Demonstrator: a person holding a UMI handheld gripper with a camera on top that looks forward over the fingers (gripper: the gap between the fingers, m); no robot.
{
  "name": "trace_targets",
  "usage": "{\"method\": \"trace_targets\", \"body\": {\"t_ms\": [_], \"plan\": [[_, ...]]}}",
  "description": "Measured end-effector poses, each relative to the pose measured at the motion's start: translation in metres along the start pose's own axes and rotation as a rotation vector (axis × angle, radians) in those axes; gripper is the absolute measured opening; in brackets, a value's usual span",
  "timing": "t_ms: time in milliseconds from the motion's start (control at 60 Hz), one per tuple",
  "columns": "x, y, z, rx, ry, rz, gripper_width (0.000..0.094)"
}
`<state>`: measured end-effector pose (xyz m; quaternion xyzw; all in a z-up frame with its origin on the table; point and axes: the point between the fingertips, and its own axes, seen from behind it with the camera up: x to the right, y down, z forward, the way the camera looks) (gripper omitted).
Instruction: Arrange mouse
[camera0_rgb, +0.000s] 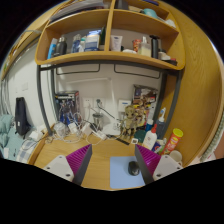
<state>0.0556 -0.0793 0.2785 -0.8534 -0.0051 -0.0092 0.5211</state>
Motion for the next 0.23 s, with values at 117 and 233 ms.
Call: {"method": "trace_targets", "body": {"t_ms": [117,233], "plan": [[-0.02,-0.002,-0.011,0.015,-0.018,0.017,0.0866],[-0.032,0.0,-0.017,0.011,-0.026,0.028,0.0866]]}}
